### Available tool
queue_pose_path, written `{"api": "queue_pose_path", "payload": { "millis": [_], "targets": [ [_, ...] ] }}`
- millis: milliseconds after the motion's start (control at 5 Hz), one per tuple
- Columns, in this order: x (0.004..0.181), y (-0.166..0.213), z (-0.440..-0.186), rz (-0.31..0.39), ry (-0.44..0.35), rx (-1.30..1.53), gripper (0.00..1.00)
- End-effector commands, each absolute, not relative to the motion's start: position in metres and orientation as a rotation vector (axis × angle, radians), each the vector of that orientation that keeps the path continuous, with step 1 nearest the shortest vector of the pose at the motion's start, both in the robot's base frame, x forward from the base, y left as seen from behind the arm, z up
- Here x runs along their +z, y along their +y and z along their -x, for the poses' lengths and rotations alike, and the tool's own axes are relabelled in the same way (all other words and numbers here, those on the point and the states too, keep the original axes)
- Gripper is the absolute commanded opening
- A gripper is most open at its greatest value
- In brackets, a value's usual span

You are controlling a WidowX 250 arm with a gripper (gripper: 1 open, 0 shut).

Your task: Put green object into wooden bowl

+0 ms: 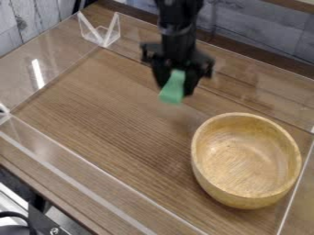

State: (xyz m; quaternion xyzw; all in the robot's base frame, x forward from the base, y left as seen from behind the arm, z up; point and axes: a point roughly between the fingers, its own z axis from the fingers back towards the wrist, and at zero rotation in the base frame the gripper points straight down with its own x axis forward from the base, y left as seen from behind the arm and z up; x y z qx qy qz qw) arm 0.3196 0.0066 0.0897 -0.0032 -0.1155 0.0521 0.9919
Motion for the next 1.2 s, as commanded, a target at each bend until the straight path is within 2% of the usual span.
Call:
{"api": "queue_pose_path", "payload": {
  "millis": [0, 400, 600, 800, 1000],
  "targets": [
    [0.12, -0.023, -0.314, 0.022, -0.298, 0.068, 0.0],
    [0.095, -0.095, -0.265, 0.048, -0.264, -0.049, 0.0],
    [0.078, -0.117, -0.257, 0.051, -0.256, -0.013, 0.0],
    [0.063, -0.12, -0.258, 0.039, -0.236, 0.036, 0.0],
    [0.058, -0.122, -0.255, 0.045, -0.23, -0.044, 1.0]
  ]
}}
